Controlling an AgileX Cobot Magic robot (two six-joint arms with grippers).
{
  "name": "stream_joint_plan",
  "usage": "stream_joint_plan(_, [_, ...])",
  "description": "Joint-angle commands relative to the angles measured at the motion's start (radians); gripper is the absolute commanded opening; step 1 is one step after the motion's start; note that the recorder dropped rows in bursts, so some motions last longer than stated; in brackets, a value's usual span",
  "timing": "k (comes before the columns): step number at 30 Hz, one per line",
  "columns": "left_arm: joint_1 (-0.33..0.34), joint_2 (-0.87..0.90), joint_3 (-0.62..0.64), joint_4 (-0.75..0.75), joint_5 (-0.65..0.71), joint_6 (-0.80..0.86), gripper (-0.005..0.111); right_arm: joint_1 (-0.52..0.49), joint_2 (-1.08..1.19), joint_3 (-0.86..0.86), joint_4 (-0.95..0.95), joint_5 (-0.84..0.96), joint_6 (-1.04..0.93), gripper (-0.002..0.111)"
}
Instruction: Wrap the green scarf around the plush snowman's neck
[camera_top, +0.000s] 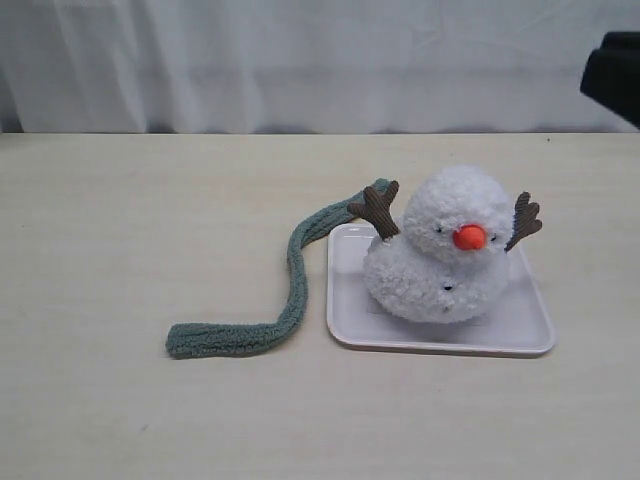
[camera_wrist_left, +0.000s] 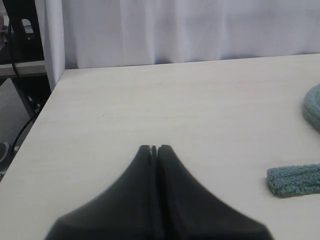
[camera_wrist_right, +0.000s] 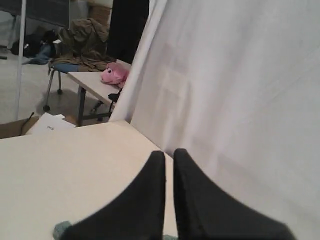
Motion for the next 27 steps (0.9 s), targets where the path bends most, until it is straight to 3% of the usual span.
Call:
stream_joint_plan(1, [-0.007, -0.002, 0.002, 0.009, -0.012, -0.005, 0.0, 0.0, 0.03, -0.062, -0.029, 0.156, -0.069, 0.004])
stream_joint_plan(8, [-0.007, -0.002, 0.002, 0.009, -0.012, -0.005, 0.0, 0.0, 0.005, -0.071, -0.029, 0.864, -0.091, 0.004])
stream_joint_plan(12, [-0.007, -0.002, 0.002, 0.009, -0.012, -0.005, 0.0, 0.0, 0.043, -0.076, 0.125, 1.103, -0.198, 0.004])
stream_joint_plan(14, [-0.007, -0.002, 0.002, 0.009, -0.012, -0.005, 0.0, 0.0, 0.108, -0.107, 0.383, 1.161, -0.397, 0.004])
stream_joint_plan(19, [-0.007, -0.002, 0.002, 0.009, -0.012, -0.005, 0.0, 0.0, 0.302, -0.294, 1.177, 1.399, -1.11, 0.004])
stream_joint_plan(23, [-0.007, -0.002, 0.002, 0.009, -0.012, -0.005, 0.0, 0.0, 0.394, -0.408, 1.631, 1.537, -1.508, 0.004])
stream_joint_plan(27, [-0.007, -0.002, 0.002, 0.009, -0.012, -0.005, 0.0, 0.027, 0.423, -0.415, 2.115, 1.606, -1.968, 0.004])
